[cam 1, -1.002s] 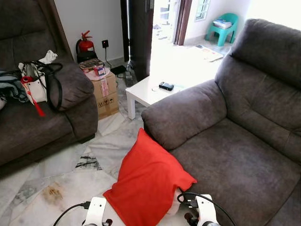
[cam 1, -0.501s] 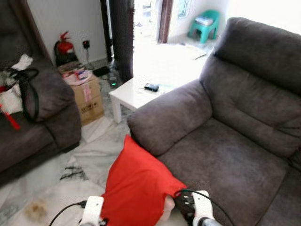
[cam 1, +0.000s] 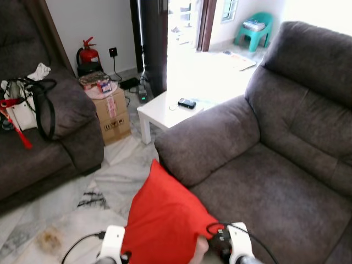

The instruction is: Move the pillow to the sofa from floor

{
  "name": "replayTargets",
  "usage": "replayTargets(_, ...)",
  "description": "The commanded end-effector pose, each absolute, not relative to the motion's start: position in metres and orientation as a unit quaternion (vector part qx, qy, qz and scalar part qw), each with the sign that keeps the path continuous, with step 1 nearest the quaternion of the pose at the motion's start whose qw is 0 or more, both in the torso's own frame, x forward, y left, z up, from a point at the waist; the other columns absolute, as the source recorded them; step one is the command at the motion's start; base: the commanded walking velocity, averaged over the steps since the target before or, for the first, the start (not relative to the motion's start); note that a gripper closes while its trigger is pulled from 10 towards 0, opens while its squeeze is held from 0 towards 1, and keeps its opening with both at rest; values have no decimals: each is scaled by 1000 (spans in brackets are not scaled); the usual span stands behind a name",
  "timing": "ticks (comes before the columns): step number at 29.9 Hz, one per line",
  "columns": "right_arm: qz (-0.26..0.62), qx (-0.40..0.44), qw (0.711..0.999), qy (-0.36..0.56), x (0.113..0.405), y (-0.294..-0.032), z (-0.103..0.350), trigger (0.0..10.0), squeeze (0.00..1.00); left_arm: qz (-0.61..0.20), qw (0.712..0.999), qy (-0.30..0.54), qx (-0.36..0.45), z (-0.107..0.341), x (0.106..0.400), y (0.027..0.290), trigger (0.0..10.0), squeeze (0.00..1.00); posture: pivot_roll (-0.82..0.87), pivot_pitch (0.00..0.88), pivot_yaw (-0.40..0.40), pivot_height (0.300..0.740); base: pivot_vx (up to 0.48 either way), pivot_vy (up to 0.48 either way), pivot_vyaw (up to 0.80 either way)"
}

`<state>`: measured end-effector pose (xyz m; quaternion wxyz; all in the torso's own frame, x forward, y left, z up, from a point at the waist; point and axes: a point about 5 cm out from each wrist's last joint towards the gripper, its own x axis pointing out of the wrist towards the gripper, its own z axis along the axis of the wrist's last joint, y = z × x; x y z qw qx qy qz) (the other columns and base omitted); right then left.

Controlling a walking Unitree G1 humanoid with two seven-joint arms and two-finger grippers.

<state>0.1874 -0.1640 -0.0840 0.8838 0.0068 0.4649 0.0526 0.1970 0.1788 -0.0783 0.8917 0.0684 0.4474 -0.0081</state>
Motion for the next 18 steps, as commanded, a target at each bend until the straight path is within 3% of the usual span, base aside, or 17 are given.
replayTargets(1,48,12,887,460,189,-164,-83,10000,0,-1,889,452,70,-80,193,181,10000,0,-24,0,-48,740,0,0,0)
replayTargets(5,-27,57,901,430,190,-166,-82,10000,0,39,904,424,47,-77,195,183,10000,0,-26,0,-41,740,0,0,0)
replayTargets(15,-96,85,934,333,195,-172,-71,10000,0,113,935,334,41,-66,203,191,10000,0,-23,0,-33,740,0,0,0)
replayTargets(16,-101,83,937,323,196,-172,-70,10000,0,126,951,278,55,-43,231,209,10000,0,-24,0,-33,740,0,0,0)
replayTargets(17,-109,78,948,288,214,-193,-57,10000,0,135,962,225,71,-20,255,224,10000,0,-24,0,-30,740,0,0,0)
replayTargets(18,-121,65,968,208,251,-229,-21,10000,0,142,974,141,106,15,283,238,10000,0,-22,0,-29,740,0,0,0)
